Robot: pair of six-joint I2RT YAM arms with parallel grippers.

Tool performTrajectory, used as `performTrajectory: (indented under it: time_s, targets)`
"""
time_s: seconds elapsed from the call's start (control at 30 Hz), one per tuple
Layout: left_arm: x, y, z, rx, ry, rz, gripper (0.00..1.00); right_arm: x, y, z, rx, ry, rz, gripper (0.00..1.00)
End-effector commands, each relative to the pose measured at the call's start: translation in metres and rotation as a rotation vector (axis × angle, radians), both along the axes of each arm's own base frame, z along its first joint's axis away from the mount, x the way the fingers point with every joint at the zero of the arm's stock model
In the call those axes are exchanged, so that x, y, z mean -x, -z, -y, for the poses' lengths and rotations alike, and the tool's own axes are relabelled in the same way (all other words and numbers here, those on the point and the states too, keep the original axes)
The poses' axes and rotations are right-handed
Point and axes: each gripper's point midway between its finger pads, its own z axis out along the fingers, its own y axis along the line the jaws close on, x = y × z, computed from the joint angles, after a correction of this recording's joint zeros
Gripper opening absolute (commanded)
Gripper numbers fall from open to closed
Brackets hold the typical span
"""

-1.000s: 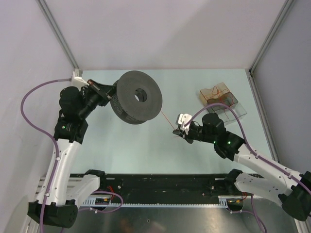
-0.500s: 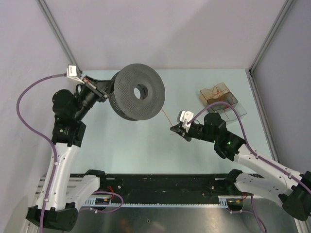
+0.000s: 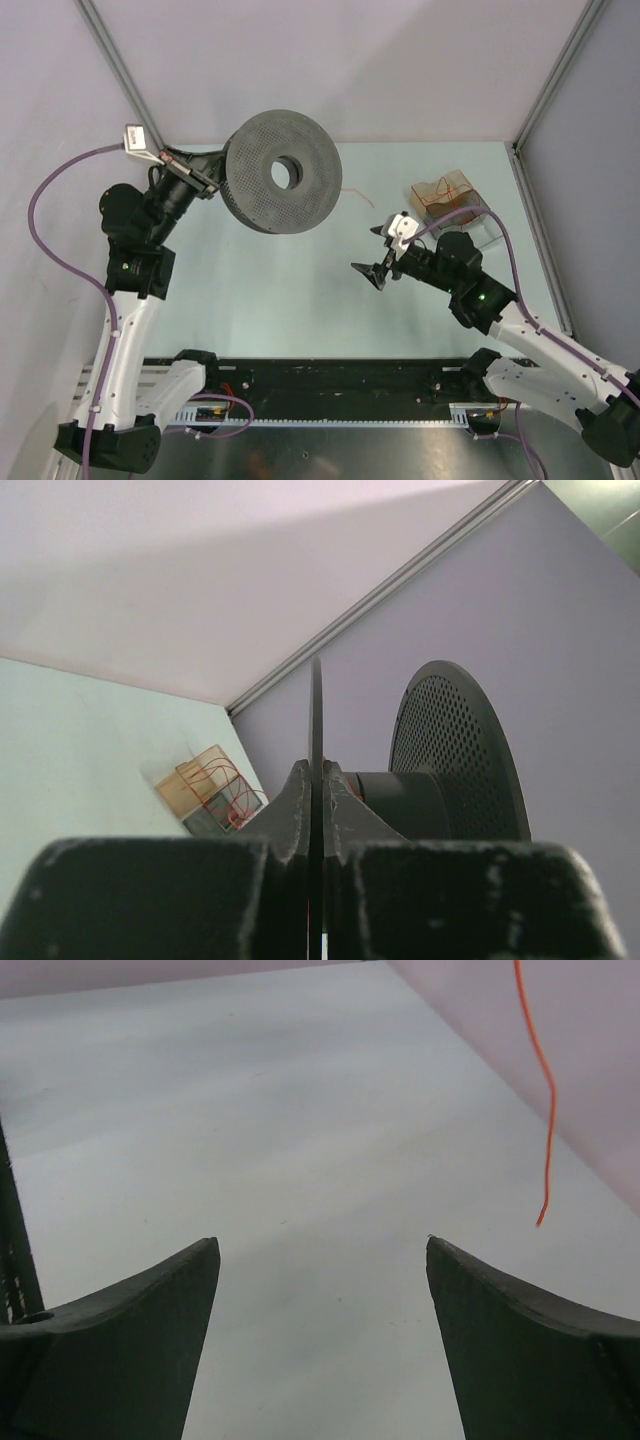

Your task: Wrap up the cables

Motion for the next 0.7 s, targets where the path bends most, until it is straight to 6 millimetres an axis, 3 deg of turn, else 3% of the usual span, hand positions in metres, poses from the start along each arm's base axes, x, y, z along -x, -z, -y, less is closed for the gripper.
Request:
performTrajectory:
  time_s: [0.0, 0.37, 0.67]
  targets:
    - [0.023, -0.063, -0.004, 0.085, 0.013, 0.164, 0.00, -0.014, -0.023, 0.007, -0.101, 0.074, 0.007, 0.89]
    - [0.028, -0.075, 0.000, 0.064, 0.041, 0.201, 0.00, -0.038, -0.028, 0.033, -0.095, 0.107, 0.014, 0.75]
    - [0.040, -0.062, 0.015, 0.000, 0.141, 0.208, 0.00, -0.043, -0.030, 0.027, -0.010, 0.014, 0.069, 0.71]
